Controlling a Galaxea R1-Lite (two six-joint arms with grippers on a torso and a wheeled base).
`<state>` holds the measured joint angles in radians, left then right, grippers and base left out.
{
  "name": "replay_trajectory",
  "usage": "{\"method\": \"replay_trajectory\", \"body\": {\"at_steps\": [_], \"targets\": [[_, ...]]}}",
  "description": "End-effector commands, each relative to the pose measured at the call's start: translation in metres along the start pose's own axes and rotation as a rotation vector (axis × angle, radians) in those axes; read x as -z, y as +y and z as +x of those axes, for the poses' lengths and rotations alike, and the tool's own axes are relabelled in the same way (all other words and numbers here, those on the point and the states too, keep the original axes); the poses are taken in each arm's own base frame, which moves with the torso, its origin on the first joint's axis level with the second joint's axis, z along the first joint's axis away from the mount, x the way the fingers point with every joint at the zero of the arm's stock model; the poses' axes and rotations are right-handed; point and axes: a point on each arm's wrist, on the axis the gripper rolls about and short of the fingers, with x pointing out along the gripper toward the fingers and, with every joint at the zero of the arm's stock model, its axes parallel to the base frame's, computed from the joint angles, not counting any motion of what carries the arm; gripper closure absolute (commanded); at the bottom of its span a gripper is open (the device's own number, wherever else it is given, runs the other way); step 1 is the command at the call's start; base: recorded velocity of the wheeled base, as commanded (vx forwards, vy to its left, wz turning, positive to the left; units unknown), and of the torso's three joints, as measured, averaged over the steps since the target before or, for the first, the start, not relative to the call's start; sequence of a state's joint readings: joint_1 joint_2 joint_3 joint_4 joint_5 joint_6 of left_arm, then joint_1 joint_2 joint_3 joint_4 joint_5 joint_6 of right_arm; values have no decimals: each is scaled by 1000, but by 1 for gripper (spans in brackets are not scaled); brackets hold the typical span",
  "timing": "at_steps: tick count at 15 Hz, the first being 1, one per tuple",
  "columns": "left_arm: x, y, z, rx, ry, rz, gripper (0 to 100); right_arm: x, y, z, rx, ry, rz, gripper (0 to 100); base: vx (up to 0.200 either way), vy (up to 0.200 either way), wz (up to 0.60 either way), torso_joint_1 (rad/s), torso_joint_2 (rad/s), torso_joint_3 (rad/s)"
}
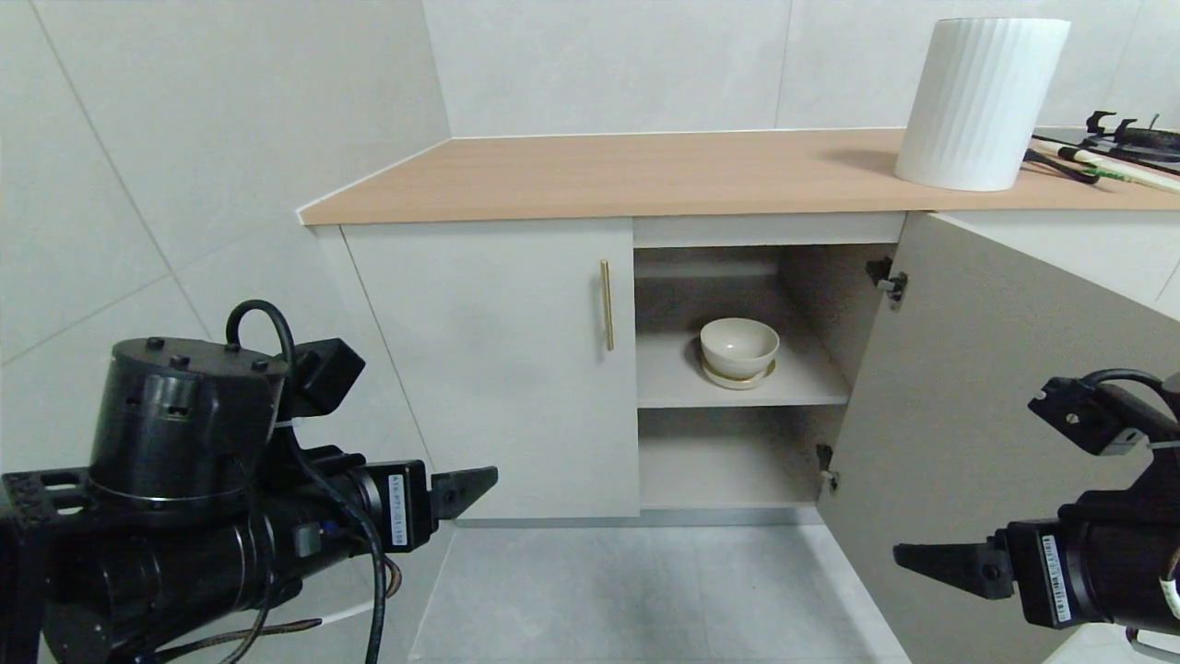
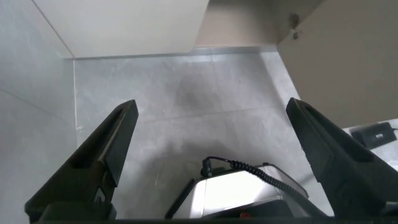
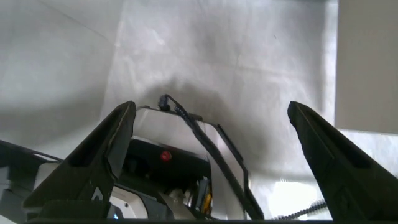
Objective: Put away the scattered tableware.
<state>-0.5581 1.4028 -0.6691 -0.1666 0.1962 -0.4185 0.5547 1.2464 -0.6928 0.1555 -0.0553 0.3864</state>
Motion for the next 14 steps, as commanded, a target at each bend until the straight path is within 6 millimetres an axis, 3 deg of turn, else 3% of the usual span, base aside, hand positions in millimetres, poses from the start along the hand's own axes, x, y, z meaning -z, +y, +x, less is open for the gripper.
{"method": "replay_trajectory", "body": {"at_steps": [1, 9, 14], "targets": [[0, 0, 1, -1, 2, 0, 0, 0, 0, -1, 2, 5, -1, 0, 0, 0, 0, 0, 0, 0], [0, 0, 0, 0, 0, 0, 0, 2, -3, -12, 27, -4, -22, 0, 0, 0, 0, 0, 0, 0], [1, 0, 1, -3, 3, 2, 0, 13, -8, -23, 76, 82, -112, 0, 0, -200, 0, 3, -2, 0]]}}
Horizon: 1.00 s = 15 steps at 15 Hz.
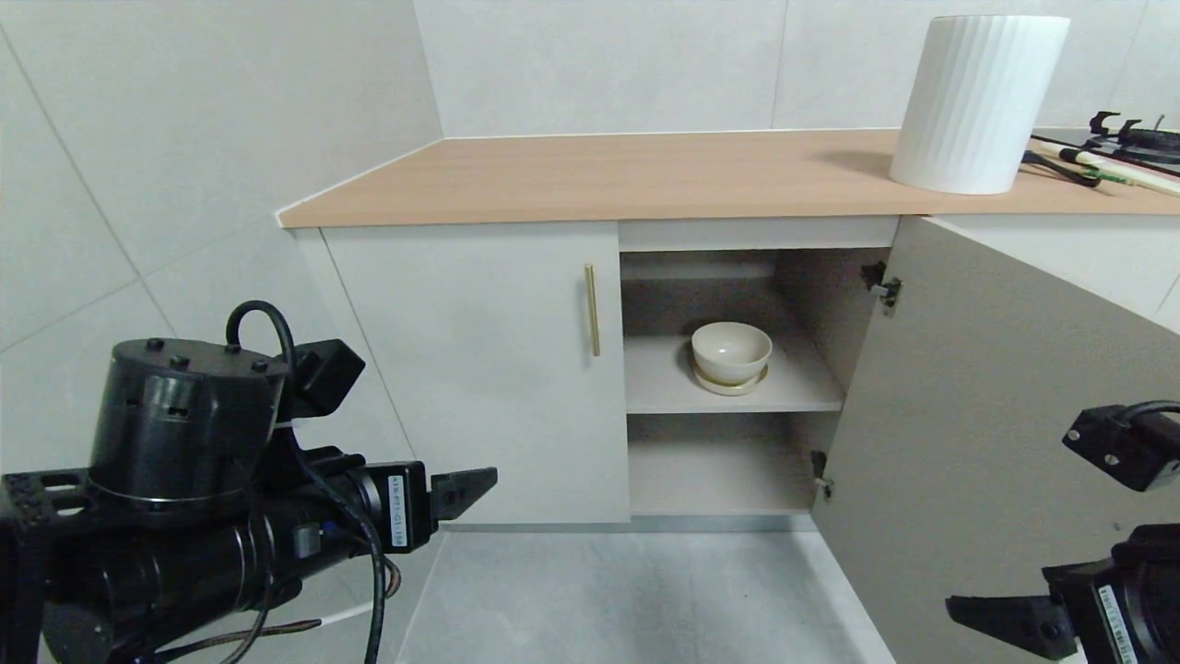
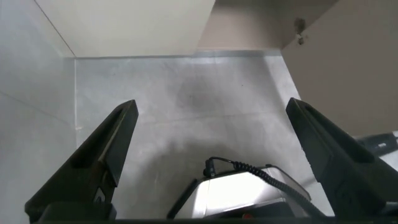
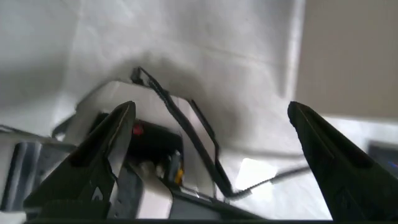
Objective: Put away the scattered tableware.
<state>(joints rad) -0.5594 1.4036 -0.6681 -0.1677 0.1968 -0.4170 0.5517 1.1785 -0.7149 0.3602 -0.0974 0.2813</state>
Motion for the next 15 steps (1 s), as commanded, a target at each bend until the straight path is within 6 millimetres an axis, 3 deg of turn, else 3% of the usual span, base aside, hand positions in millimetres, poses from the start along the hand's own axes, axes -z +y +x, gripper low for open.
{"method": "replay_trajectory", "body": {"at_steps": [1, 7, 11, 15], "targets": [[0, 0, 0, -1, 1, -1, 0, 2, -1, -4, 3, 15, -15, 0, 0, -200, 0, -7, -2, 12], [0, 0, 0, -1, 2, 0, 0, 19, -7, -21, 33, 140, -118, 0, 0, -200, 0, 3, 2, 7], [0, 0, 0, -1, 2, 0, 0, 27, -13, -42, 71, 203, -177, 0, 0, 0, 0, 0, 0, 0], [0, 0, 1, -2, 4, 0, 0, 20, -24, -45, 229, 158, -104, 0, 0, 0, 0, 0, 0, 0]]}}
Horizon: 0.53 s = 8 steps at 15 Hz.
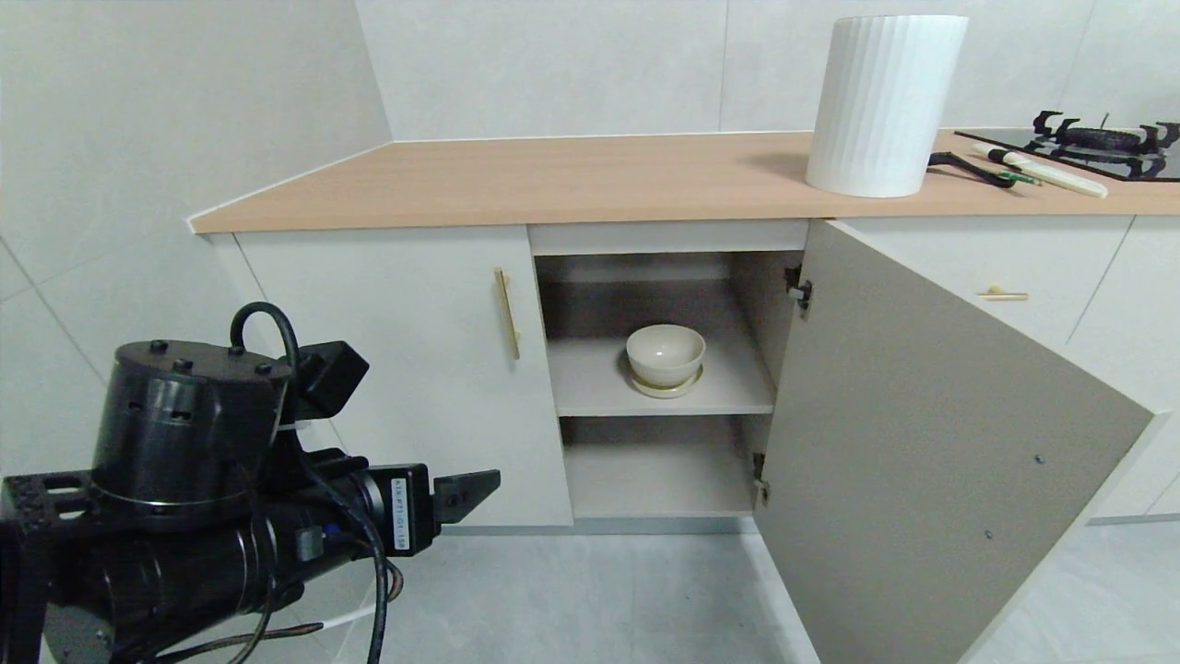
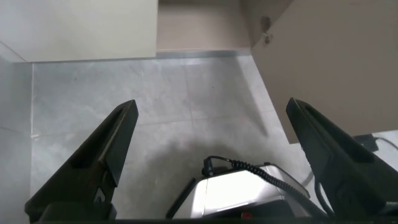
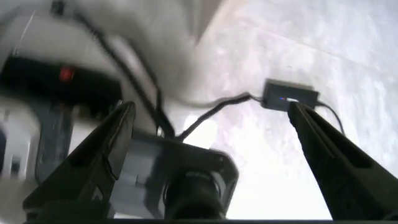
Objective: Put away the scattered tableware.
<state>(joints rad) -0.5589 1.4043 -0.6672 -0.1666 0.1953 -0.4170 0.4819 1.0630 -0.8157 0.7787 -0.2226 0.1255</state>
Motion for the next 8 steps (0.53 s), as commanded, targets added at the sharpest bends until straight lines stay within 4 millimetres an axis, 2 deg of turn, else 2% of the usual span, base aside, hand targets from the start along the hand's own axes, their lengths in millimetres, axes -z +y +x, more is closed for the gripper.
{"method": "replay_trajectory", "body": {"at_steps": [1, 4, 7, 8], "targets": [[0, 0, 0, -1, 0, 0, 0, -6, -8, -1, 48, -7, 70, 0, 0, 0, 0, 0, 0, 0], [0, 0, 1, -3, 2, -1, 0, -16, -22, 0, 128, 2, 179, 0, 0, 0, 0, 0, 0, 0], [0, 0, 1, -4, 2, -2, 0, -26, -35, 8, 210, 36, 270, 0, 0, 0, 0, 0, 0, 0], [0, 0, 1, -3, 1, -3, 0, -34, -46, 17, 250, 38, 331, 0, 0, 0, 0, 0, 0, 0]]}}
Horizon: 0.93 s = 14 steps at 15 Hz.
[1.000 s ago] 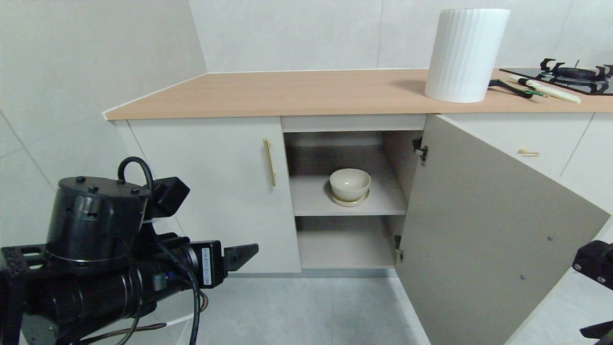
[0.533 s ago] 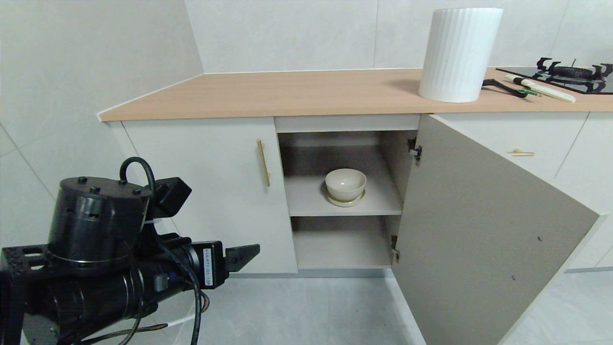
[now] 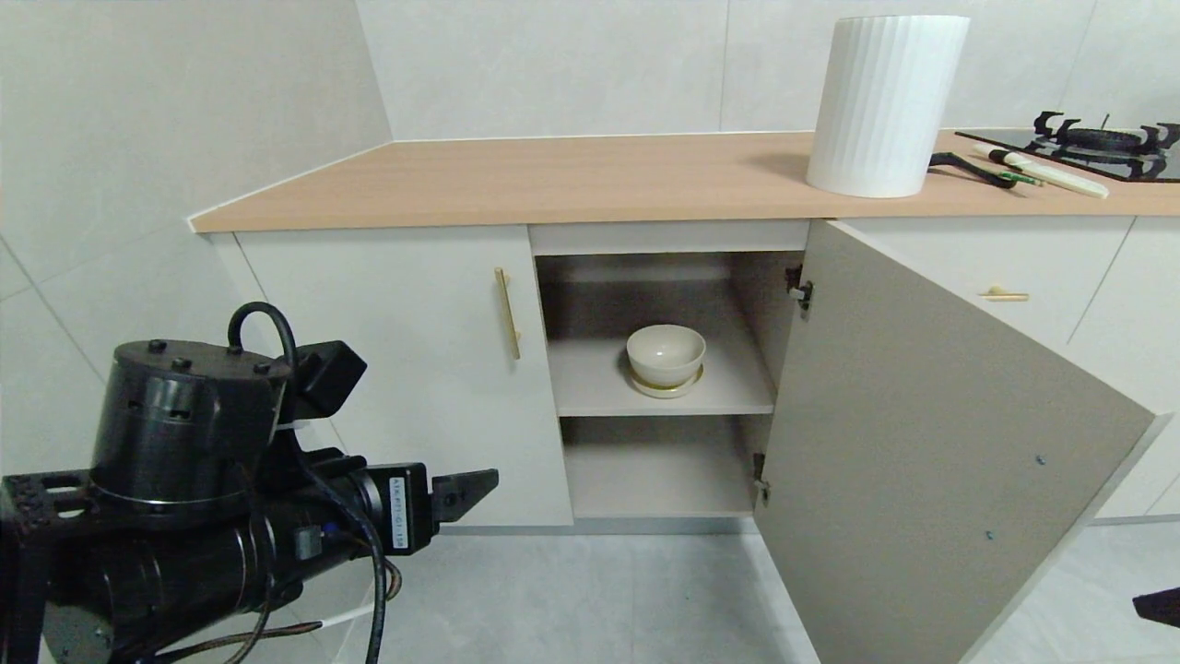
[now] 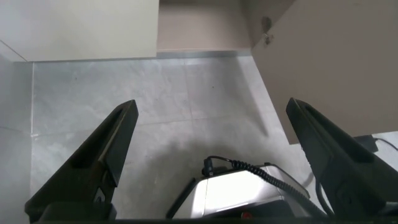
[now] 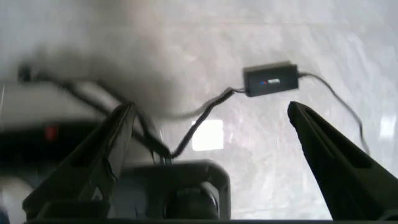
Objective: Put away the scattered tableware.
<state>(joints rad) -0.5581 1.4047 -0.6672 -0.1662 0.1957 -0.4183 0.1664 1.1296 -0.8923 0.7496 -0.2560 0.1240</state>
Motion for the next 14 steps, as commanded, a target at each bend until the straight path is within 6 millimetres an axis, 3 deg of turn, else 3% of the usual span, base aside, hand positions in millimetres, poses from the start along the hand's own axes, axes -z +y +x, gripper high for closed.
{"method": "replay_trajectory", "body": {"at_steps": [1, 6, 14], "targets": [[0, 0, 1, -1, 1, 0, 0, -19, -9, 20, 70, 33, 89, 0, 0, 0, 0, 0, 0, 0], [0, 0, 1, -2, 0, -1, 0, -43, -27, 46, 152, -34, 220, 0, 0, 0, 0, 0, 0, 0], [0, 0, 1, -3, 2, -1, 0, -57, -21, 68, 129, -68, 286, 0, 0, 0, 0, 0, 0, 0]]}}
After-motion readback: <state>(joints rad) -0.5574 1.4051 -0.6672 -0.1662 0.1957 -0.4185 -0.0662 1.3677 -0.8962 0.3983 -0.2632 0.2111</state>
